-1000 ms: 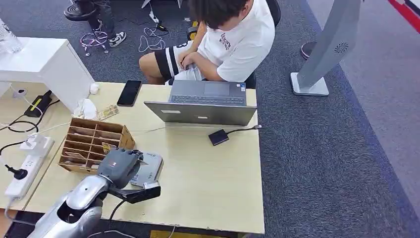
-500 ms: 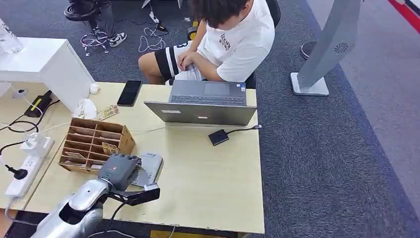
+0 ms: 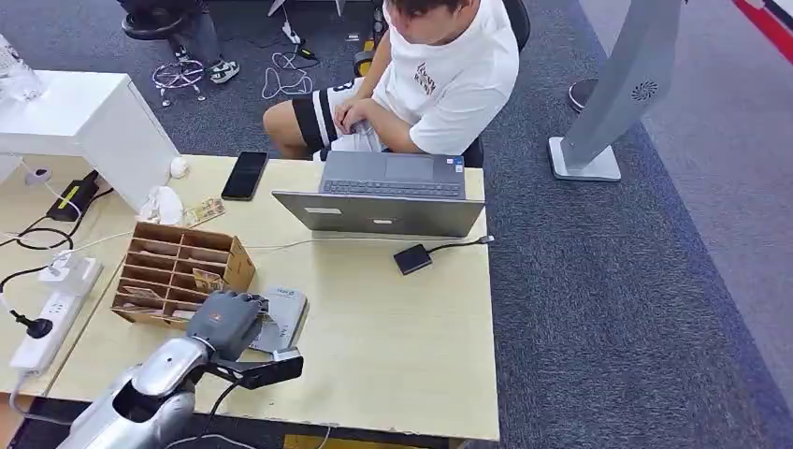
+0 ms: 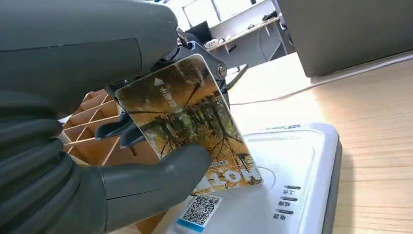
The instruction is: Pass the card to the sensor for recognition and then transmit it.
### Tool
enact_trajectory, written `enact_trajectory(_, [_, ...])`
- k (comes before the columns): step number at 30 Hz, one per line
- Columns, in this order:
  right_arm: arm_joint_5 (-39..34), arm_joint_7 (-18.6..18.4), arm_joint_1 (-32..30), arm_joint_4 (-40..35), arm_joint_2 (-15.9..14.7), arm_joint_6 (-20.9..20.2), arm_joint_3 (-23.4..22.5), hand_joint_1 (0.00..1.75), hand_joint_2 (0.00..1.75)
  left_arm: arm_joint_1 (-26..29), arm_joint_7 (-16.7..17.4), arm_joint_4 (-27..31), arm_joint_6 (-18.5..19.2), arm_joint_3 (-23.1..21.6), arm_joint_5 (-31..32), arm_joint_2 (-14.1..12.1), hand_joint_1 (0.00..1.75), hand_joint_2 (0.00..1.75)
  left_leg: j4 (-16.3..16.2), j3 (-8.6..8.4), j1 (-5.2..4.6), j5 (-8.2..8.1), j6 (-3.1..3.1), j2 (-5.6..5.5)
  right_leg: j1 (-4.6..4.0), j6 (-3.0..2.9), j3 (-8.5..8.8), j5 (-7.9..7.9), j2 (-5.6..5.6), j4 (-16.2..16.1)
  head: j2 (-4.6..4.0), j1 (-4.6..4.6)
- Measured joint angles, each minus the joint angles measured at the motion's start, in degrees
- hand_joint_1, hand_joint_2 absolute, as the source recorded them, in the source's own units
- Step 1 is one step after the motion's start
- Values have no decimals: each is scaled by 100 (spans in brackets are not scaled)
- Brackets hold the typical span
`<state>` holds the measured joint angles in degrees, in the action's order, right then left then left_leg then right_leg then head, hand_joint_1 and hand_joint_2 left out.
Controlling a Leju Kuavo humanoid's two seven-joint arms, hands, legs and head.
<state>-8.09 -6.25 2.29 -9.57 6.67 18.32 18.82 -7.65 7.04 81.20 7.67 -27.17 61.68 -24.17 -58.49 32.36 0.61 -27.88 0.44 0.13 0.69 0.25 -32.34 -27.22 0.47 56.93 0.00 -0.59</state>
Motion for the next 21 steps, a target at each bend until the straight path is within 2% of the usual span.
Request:
enact_trajectory(7, [0, -22, 0, 4, 0, -4, 0, 0, 175, -57, -4, -46, 30, -41, -44, -18, 175, 175, 0, -1, 0, 0, 0, 0, 0, 0, 3, 0, -1, 1, 0, 0])
enact_trajectory(12, [0, -42, -1, 4, 0, -7, 0, 0, 175, -90, -155, -116, -13, -59, -61, -107, 175, 175, 0, -4, 0, 1, -1, -2, 0, 0, 3, 0, -1, 1, 0, 2])
enact_trajectory(14, [0, -9, -2, 4, 0, -7, 0, 0, 175, -124, -262, -138, -281, -90, -61, -94, 175, 175, 0, -4, 0, 1, -2, -2, 0, 0, 3, 0, -1, 1, -2, 0])
enact_trajectory(17, [4, 26, -5, 7, 0, -7, 0, 0, 175, -179, -302, -140, -1031, -90, -57, 85, 175, 175, 0, -2, 0, 3, -1, -5, 0, -1, 2, 1, -5, 1, 0, 2])
enact_trajectory(21, [72, 31, -3, 7, 0, -2, 0, 0, 175, -319, -234, 92, -1430, -35, 33, 258, 175, 175, -1, -2, -1, 3, -1, -6, 0, -2, 2, 3, -6, 0, 0, 2])
